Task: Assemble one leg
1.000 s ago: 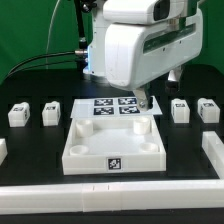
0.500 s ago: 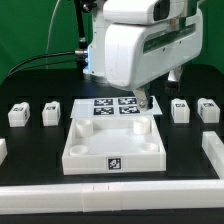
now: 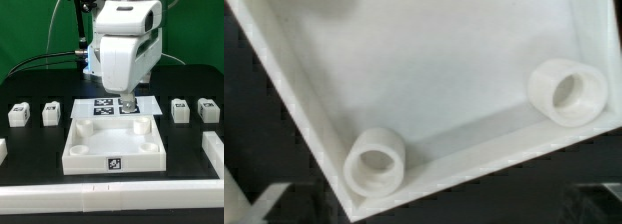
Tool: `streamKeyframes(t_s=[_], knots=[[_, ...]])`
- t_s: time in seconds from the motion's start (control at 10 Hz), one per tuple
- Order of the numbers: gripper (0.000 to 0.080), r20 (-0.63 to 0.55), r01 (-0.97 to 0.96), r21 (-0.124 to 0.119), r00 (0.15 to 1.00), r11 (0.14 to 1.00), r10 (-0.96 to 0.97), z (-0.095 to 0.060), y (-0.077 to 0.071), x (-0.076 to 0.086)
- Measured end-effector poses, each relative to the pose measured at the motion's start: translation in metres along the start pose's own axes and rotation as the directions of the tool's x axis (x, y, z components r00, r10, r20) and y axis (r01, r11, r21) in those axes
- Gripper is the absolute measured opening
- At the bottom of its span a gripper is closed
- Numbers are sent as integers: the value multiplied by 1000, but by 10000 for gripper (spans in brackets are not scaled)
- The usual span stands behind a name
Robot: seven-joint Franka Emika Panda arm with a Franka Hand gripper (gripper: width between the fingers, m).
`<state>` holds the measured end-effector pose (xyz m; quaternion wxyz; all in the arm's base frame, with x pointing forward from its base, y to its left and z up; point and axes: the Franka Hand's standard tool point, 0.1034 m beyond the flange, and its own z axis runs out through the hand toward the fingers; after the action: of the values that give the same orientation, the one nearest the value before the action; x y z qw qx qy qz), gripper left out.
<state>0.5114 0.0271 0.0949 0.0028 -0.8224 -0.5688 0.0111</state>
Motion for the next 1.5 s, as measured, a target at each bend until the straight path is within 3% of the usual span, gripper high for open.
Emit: streamKeyframes(t_s=[0.4,0.6,1.0,1.4,1.5], knots=[[650,-1,-12,2,1000,1000,12,2,1,1],[650,-2,91,-2,996,996,-91,5,-5,-8],[650,16,327,53,945,944,-328,27,-37,-32],[650,17,312,50,950,949,-313,27,-35,-32],[650,16,319,66,947,945,-321,32,-42,-39]])
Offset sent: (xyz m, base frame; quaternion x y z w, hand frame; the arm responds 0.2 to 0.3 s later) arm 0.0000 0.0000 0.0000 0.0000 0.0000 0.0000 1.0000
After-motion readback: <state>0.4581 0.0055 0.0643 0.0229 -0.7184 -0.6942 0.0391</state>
